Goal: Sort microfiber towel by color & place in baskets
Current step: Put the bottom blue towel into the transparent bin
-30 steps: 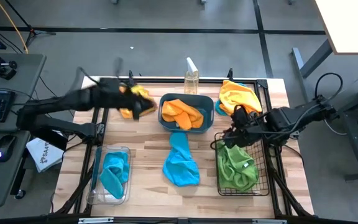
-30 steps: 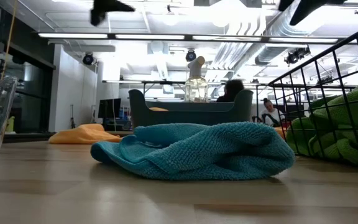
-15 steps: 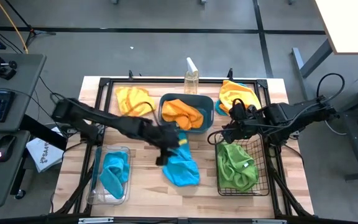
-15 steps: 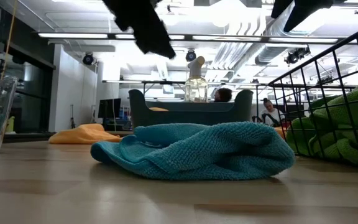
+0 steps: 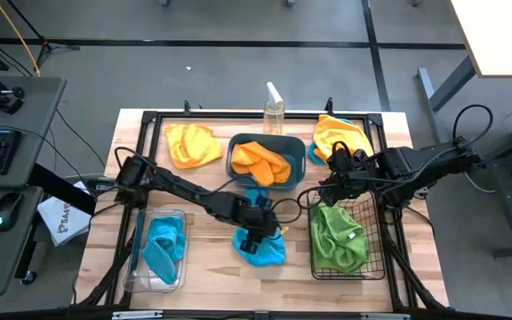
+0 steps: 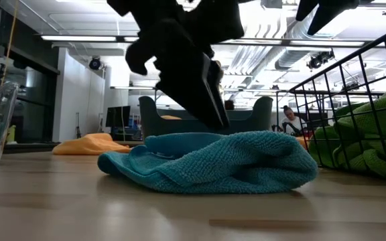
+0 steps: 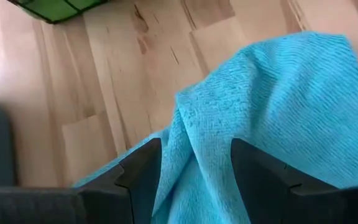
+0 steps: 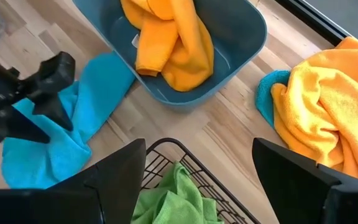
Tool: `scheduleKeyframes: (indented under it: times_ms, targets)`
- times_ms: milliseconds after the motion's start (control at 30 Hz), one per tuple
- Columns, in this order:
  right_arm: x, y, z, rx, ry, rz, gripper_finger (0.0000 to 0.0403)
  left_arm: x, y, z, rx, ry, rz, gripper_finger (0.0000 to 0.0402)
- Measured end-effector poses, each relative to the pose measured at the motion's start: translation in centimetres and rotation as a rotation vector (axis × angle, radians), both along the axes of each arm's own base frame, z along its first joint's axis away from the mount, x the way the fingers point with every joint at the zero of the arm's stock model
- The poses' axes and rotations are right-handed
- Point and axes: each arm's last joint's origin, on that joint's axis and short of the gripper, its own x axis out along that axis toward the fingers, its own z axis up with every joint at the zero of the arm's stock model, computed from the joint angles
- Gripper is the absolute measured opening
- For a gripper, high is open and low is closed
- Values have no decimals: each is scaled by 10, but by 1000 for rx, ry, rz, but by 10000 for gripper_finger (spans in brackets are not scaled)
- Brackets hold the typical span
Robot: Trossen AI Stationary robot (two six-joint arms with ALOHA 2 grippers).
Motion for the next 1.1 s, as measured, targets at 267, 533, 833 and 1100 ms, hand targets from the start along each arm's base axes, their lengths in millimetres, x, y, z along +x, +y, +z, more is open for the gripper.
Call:
scheduleKeyframes:
  times_ms: [267, 533, 833, 1100]
  targets:
    - [0, 1, 0, 27, -8, -17, 291, 4, 12, -21, -20, 80, 68, 182]
    - [1, 1, 0, 42, -16, -30, 291, 7, 29, -41, -70, 174, 110, 149]
    - [1, 1, 0, 52, -22, -44, 291, -20, 56, 4, -138, 295, 103, 9]
    - [1, -1, 1, -27, -47, -74, 291, -101, 79, 151, -192, -7, 123, 2]
